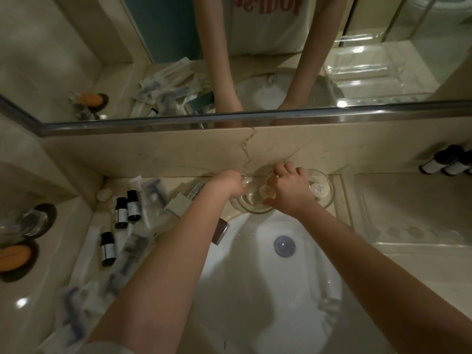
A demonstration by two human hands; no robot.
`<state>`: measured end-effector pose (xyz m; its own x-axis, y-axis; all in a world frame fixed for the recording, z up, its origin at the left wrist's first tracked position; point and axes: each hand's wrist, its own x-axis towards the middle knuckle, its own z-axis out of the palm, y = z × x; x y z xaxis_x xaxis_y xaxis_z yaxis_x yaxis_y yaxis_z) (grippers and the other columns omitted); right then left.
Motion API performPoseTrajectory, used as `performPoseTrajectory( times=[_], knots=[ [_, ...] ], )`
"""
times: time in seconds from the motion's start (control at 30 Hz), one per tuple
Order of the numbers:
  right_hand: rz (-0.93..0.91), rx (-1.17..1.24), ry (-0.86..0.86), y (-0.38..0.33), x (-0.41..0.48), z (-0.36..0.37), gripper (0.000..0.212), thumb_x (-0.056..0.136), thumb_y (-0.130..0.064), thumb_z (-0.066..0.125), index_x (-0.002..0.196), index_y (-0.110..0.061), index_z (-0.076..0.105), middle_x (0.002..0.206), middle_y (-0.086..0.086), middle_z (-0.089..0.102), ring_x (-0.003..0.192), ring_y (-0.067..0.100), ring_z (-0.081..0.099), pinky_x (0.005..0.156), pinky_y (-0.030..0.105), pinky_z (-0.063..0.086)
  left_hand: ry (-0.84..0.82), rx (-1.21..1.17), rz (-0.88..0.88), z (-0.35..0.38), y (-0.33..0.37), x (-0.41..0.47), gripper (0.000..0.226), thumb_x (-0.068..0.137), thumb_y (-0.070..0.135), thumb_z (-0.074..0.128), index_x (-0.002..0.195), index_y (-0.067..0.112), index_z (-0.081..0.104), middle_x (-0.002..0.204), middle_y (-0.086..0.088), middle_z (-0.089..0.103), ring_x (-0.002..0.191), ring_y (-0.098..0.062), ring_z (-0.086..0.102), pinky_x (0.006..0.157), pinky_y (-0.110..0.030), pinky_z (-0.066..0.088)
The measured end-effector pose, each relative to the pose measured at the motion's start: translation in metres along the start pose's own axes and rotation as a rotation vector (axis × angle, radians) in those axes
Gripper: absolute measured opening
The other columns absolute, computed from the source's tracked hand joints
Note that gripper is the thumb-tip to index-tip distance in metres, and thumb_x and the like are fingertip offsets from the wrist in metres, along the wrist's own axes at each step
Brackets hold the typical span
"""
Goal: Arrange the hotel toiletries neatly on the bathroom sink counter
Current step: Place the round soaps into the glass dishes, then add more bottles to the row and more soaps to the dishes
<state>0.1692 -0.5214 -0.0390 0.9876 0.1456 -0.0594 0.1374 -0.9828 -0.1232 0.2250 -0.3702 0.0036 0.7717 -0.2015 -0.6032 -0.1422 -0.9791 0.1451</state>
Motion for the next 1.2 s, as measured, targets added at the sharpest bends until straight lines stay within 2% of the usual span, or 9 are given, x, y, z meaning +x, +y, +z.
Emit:
performPoseTrajectory(
  times=[0.13,0.23,0.37,0.5,0.67,0.83,0.9,1.0,1.2],
  knots=[
    [0.017,0.007,0.008,0.000,-0.002,0.003,0.053,0.067,-0.052,0.072,0.104,-0.014,0.070,0.123,0.010,0.053,0.113,0.033,0.045,0.091,0.043,0.035,-0.016,0.039,0.015,0.005,-0.003,0.004,0.044,0.091,0.033,0.054,0.124,0.004,0.055,0.126,-0.015,0.058,0.113,-0.030,0.056,0.083,-0.032,0.044],
    [0.042,0.031,0.003,-0.002,-0.006,-0.001,0.057,0.066,-0.051,0.073,0.110,-0.016,0.067,0.123,0.009,0.054,0.113,0.033,0.046,0.092,0.042,0.035,0.051,-0.008,0.023,0.004,-0.005,0.001,0.048,0.091,0.036,0.055,0.127,0.004,0.053,0.127,-0.015,0.057,0.113,-0.031,0.056,0.086,-0.033,0.045],
    [0.063,0.127,0.076,-0.012,-0.019,-0.013,0.052,0.073,-0.042,0.071,0.118,-0.018,0.061,0.124,0.008,0.055,0.115,0.033,0.047,0.092,0.044,0.037,0.312,0.004,0.075,0.001,-0.018,-0.018,0.042,0.091,0.037,0.052,0.120,0.007,0.056,0.122,-0.016,0.059,0.113,-0.034,0.054,0.090,-0.039,0.047],
    [0.015,0.238,0.155,-0.039,-0.030,-0.030,0.039,0.079,-0.034,0.068,0.114,-0.018,0.063,0.117,0.007,0.060,0.109,0.033,0.051,0.089,0.043,0.040,0.553,-0.079,0.106,0.007,-0.048,-0.053,0.038,0.089,0.033,0.053,0.117,0.009,0.060,0.120,-0.014,0.059,0.113,-0.034,0.052,0.095,-0.040,0.044],
    [-0.135,0.298,0.244,-0.101,-0.036,-0.059,0.033,0.080,-0.032,0.065,0.110,-0.018,0.064,0.111,0.005,0.064,0.101,0.033,0.056,0.083,0.041,0.043,0.676,-0.186,0.032,0.019,-0.107,-0.103,0.037,0.089,0.029,0.054,0.122,0.012,0.059,0.125,-0.012,0.058,0.117,-0.031,0.050,0.098,-0.036,0.041],
    [-0.297,0.313,0.197,-0.178,-0.030,-0.067,0.036,0.080,-0.033,0.053,0.109,-0.015,0.064,0.112,0.008,0.064,0.101,0.033,0.057,0.085,0.041,0.046,0.618,-0.273,-0.130,0.035,-0.187,-0.129,0.041,0.089,0.029,0.055,0.124,0.008,0.056,0.128,-0.014,0.055,0.116,-0.032,0.051,0.097,-0.041,0.044],
    [-0.342,0.316,0.157,-0.206,-0.024,-0.061,0.034,0.081,-0.028,0.054,0.109,-0.010,0.064,0.110,0.013,0.063,0.099,0.036,0.056,0.084,0.043,0.049,0.597,-0.323,-0.197,0.040,-0.217,-0.133,0.038,0.089,0.029,0.055,0.120,0.007,0.058,0.123,-0.016,0.057,0.111,-0.034,0.053,0.092,-0.042,0.047],
    [-0.378,0.333,0.089,-0.243,-0.014,-0.048,0.035,0.083,-0.020,0.060,0.114,-0.006,0.060,0.114,0.017,0.060,0.102,0.037,0.054,0.084,0.041,0.048,0.540,-0.362,-0.268,0.045,-0.256,-0.131,0.043,0.089,0.029,0.055,0.127,0.008,0.053,0.130,-0.016,0.053,0.118,-0.034,0.050,0.097,-0.041,0.044],
    [-0.260,0.348,-0.113,-0.293,0.020,-0.014,0.041,0.088,-0.023,0.055,0.127,-0.011,0.050,0.125,0.012,0.053,0.115,0.031,0.049,0.089,0.038,0.046,0.383,-0.479,-0.339,0.044,-0.307,-0.100,0.051,0.087,0.033,0.057,0.133,0.013,0.046,0.136,-0.015,0.043,0.122,-0.033,0.046,0.102,-0.042,0.042]
  ],
)
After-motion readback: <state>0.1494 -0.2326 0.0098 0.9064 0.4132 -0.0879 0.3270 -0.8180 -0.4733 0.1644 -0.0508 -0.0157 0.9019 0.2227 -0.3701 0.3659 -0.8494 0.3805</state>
